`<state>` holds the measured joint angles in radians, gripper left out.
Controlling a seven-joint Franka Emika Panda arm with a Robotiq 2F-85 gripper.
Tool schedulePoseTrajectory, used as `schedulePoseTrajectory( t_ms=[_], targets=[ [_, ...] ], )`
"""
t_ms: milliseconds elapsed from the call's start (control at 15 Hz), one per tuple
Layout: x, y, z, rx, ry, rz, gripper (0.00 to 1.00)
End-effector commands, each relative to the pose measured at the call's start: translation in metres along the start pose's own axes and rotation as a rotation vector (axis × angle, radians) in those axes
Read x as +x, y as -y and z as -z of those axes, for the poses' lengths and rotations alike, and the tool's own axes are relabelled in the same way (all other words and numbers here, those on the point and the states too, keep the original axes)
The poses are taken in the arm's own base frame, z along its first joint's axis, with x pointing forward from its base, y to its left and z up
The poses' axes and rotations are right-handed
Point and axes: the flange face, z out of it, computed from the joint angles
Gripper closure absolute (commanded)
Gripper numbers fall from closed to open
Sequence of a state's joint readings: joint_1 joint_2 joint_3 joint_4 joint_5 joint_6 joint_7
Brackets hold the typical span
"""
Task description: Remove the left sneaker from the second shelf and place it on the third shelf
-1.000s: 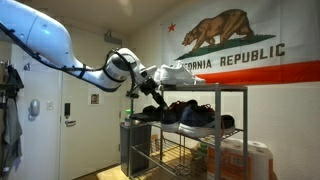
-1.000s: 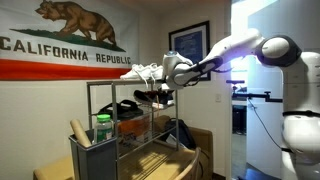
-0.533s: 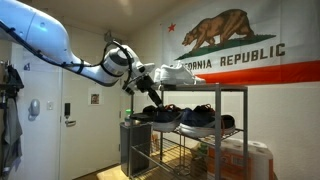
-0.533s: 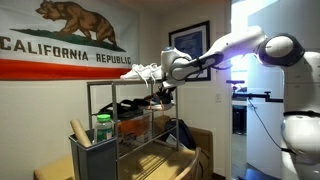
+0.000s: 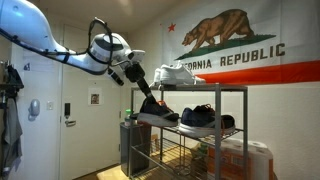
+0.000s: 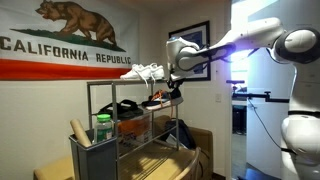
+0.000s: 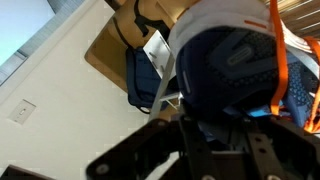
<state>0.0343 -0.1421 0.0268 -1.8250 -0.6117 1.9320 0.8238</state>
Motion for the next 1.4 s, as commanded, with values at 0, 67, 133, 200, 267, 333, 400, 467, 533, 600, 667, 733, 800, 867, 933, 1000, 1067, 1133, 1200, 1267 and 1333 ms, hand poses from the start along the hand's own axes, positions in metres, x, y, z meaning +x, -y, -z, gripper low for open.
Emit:
schedulePoseTrajectory(
  t_ms=[0,67,133,200,267,333,400,467,533,600,667,733,800,867,933,1000,1067,1133,1200,1267,1333],
  targets=[
    [-0.018,-0.048,0.023,-0.049,0.0,-0.013,0.91],
    [-0.022,-0.06,0.025,-0.063,0.007,-0.022,0.91],
    [-0.027,-0.072,0.026,-0.078,0.013,-0.031,0.91],
    [-0.032,-0.083,0.027,-0.09,0.019,-0.043,0.91],
    [-0.038,-0.095,0.028,-0.103,0.026,-0.054,0.91],
    [-0.045,-0.105,0.029,-0.114,0.033,-0.064,0.91],
    [-0.052,-0.116,0.029,-0.126,0.044,-0.071,0.91],
    [-0.06,-0.125,0.027,-0.132,0.056,-0.073,0.91],
    [-0.067,-0.132,0.025,-0.146,0.067,-0.078,0.91],
    [-0.075,-0.137,0.023,-0.143,0.088,-0.067,0.91],
    [-0.083,-0.141,0.02,-0.156,0.098,-0.063,0.91],
    [-0.09,-0.145,0.018,-0.165,0.107,-0.051,0.91],
    [-0.096,-0.146,0.014,-0.176,0.118,-0.046,0.91],
    [-0.103,-0.148,0.007,-0.187,0.127,-0.04,0.91],
    [-0.108,-0.147,-0.001,-0.189,0.14,-0.039,0.91],
    [-0.113,-0.146,-0.009,-0.189,0.149,-0.036,0.91],
    [-0.118,-0.143,-0.021,-0.207,0.153,-0.039,0.91],
    [-0.123,-0.14,-0.031,-0.205,0.172,-0.031,0.91],
    [-0.126,-0.137,-0.043,-0.207,0.185,-0.028,0.91],
    [-0.129,-0.133,-0.053,-0.208,0.19,-0.03,0.91],
    [-0.131,-0.13,-0.064,-0.199,0.189,-0.034,0.91]
  ],
)
